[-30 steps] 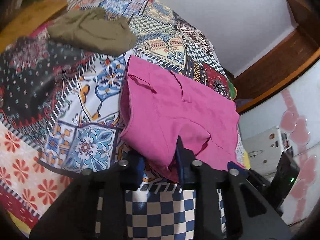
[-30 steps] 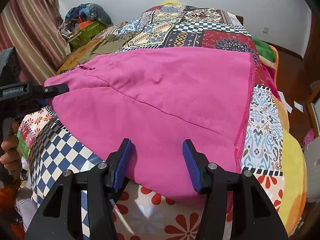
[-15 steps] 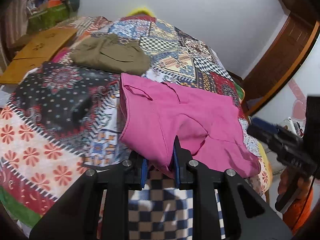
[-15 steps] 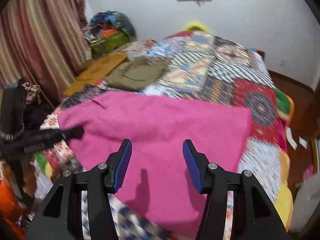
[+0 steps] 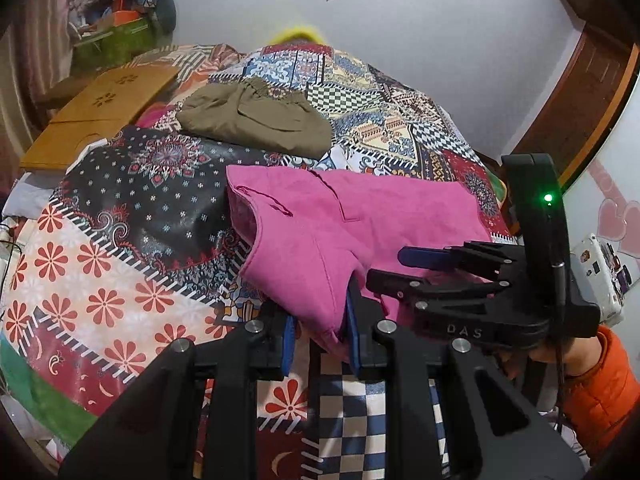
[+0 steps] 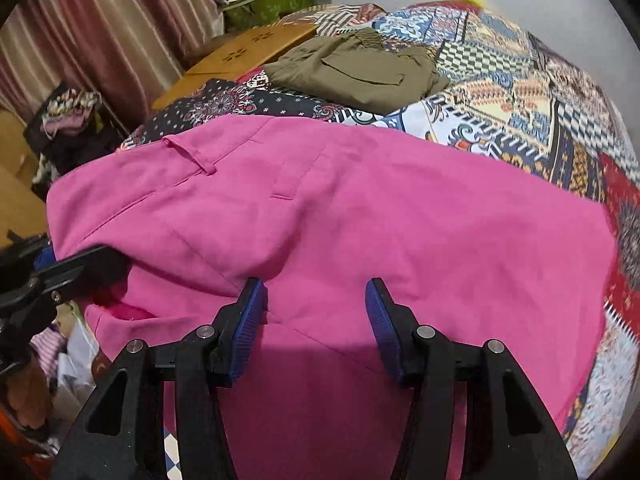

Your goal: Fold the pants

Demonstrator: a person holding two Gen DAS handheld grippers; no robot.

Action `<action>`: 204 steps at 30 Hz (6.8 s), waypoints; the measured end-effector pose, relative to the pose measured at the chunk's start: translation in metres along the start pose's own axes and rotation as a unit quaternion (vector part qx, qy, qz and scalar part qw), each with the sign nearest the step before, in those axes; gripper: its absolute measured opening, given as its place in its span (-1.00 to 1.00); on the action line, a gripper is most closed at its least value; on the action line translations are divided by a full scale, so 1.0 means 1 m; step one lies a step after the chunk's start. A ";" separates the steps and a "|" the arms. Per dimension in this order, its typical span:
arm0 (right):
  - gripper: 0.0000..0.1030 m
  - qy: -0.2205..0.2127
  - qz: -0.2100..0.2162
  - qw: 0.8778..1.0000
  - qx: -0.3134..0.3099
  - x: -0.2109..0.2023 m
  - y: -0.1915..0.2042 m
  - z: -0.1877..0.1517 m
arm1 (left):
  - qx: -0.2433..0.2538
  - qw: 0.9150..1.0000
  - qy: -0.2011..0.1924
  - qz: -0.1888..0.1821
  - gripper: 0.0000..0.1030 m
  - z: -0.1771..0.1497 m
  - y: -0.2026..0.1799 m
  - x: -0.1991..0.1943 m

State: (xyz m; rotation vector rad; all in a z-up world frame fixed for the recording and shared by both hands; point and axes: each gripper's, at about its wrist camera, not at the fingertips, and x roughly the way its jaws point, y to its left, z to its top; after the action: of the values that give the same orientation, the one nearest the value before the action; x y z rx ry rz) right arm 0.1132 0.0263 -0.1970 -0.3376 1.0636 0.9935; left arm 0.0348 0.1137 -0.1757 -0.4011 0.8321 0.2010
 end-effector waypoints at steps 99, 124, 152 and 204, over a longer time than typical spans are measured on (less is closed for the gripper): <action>0.01 -0.222 -0.029 0.954 0.197 -0.179 -0.098 -0.112 | 0.264 0.963 0.013 -0.058 0.06 0.064 -0.177 0.044; -0.11 -0.133 -0.038 0.968 0.209 -0.123 -0.119 -0.114 | 0.259 0.959 0.111 -0.007 -0.30 0.107 -0.140 0.173; -0.07 -0.053 -0.107 0.977 0.174 -0.099 -0.162 -0.120 | 0.265 0.948 0.146 -0.095 -0.34 -0.001 -0.156 0.086; -0.30 -0.087 -0.107 0.969 0.206 -0.102 -0.145 -0.123 | 0.115 0.982 0.129 -0.076 -0.64 0.028 -0.046 0.090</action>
State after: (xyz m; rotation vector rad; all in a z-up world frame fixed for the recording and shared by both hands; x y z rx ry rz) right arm 0.1481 -0.1866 -0.2007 -0.0212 1.0193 0.5787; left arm 0.1281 0.0858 -0.2136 -0.2747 1.0631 -0.0909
